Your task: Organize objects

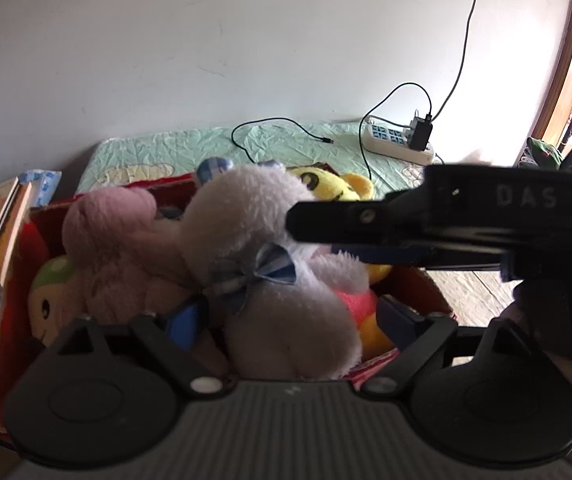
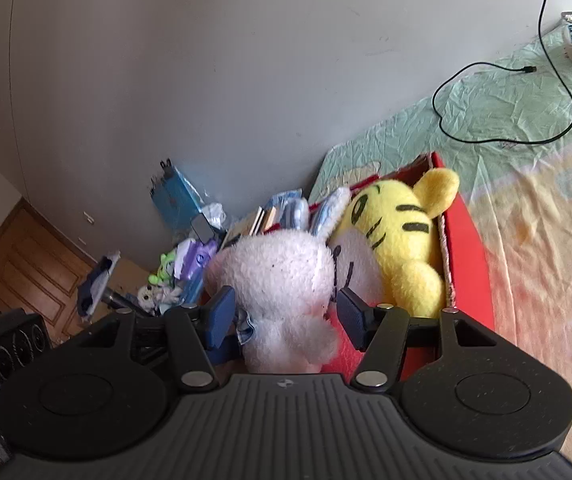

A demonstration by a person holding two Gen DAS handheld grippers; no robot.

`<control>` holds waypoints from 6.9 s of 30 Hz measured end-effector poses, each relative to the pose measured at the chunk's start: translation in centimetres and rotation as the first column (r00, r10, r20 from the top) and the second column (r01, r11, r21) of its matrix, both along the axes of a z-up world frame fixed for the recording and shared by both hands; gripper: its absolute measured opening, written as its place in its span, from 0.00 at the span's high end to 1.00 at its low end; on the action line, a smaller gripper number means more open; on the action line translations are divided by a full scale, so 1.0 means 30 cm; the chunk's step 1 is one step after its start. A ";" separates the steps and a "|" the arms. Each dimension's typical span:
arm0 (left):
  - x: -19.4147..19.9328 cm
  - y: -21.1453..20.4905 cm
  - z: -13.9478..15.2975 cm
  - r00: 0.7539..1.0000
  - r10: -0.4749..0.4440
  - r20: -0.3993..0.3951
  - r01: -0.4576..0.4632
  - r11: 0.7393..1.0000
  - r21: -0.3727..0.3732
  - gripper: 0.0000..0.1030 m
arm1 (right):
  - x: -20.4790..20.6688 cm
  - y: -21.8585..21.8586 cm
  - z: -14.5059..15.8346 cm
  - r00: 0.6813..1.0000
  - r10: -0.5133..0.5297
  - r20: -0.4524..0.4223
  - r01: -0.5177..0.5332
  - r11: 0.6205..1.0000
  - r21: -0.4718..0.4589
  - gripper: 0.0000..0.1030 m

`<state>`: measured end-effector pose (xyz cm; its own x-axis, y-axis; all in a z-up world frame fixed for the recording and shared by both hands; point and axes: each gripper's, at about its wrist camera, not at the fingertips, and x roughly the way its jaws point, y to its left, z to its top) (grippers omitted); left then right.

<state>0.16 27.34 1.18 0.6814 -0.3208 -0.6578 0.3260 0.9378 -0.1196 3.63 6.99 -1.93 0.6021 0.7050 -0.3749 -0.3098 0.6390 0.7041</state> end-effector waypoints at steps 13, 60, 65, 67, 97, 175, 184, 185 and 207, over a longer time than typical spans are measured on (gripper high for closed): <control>-0.034 0.049 0.072 0.992 0.127 -0.001 -0.127 0.991 0.049 0.08 | -0.081 0.005 0.018 0.995 -0.064 0.076 0.074 0.988 -0.133 0.47; -0.111 -0.769 -0.116 0.928 0.305 -0.215 -0.214 0.907 0.363 0.00 | -0.278 -0.645 -0.086 0.944 -0.330 -0.008 0.277 0.807 -0.522 0.25; -0.127 -0.758 -0.115 0.916 0.343 -0.209 -0.250 0.894 0.371 0.01 | -0.280 -0.633 -0.095 0.949 -0.314 -0.022 0.251 0.798 -0.547 0.20; -0.134 -0.751 -0.116 0.911 0.358 -0.204 -0.264 0.888 0.377 0.01 | -0.277 -0.626 -0.098 0.953 -0.301 -0.028 0.237 0.802 -0.549 0.19; -0.172 -0.323 0.070 0.839 0.541 -0.056 -0.482 0.787 0.386 0.00 | -0.208 -0.227 0.092 0.985 -0.169 0.023 0.152 0.810 -0.567 0.16; 0.100 0.118 0.038 0.875 0.473 -0.104 -0.411 0.839 0.357 0.00 | -0.031 0.196 0.108 0.965 -0.255 0.066 0.241 0.753 -0.613 0.15; 0.097 0.115 0.036 0.879 0.466 -0.103 -0.405 0.843 0.355 0.00 | -0.021 0.212 0.109 0.964 -0.253 0.075 0.243 0.735 -0.633 0.15; 0.097 0.115 0.037 0.879 0.465 -0.102 -0.405 0.843 0.353 0.00 | -0.020 0.214 0.110 0.965 -0.251 0.074 0.240 0.735 -0.635 0.15; 0.037 0.149 0.096 0.876 0.481 -0.042 -0.436 0.826 0.356 0.00 | -0.038 0.270 0.123 0.973 -0.220 0.066 0.212 0.747 -0.630 0.15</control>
<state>1.27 31.83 4.07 0.6015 0.2556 -0.7568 -0.1483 0.9667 0.2086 2.50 15.10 1.75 0.7017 0.1589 -0.6946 -0.1031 0.9872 0.1216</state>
